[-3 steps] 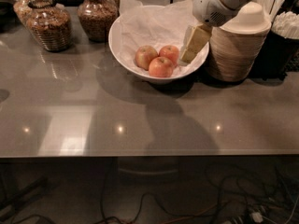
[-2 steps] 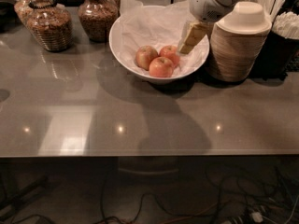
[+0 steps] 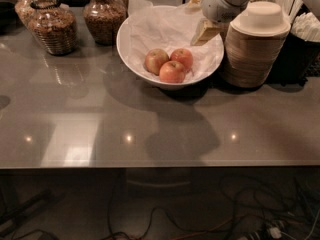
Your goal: Pick apple from white bowl
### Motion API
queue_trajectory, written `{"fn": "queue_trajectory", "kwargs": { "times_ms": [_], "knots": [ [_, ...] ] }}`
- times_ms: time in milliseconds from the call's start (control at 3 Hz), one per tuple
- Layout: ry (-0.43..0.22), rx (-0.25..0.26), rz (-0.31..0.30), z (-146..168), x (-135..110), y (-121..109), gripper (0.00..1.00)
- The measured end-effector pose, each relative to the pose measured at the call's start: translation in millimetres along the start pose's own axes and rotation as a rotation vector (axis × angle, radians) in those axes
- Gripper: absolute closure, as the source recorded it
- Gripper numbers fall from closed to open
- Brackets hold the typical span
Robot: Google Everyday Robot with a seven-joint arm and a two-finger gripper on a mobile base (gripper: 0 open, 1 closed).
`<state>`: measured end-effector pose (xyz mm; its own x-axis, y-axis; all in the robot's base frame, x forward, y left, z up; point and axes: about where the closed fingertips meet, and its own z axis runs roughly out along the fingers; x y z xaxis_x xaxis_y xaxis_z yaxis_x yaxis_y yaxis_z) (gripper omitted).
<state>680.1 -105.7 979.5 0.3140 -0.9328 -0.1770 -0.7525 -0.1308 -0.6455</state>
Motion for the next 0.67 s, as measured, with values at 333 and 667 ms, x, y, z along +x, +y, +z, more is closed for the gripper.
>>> {"fn": "queue_trajectory", "kwargs": {
  "times_ms": [333, 667],
  "knots": [
    [0.024, -0.034, -0.023, 15.5, 13.1, 2.1, 0.31],
    [0.035, -0.063, -0.037, 33.8, 22.6, 3.0, 0.31]
  ]
}}
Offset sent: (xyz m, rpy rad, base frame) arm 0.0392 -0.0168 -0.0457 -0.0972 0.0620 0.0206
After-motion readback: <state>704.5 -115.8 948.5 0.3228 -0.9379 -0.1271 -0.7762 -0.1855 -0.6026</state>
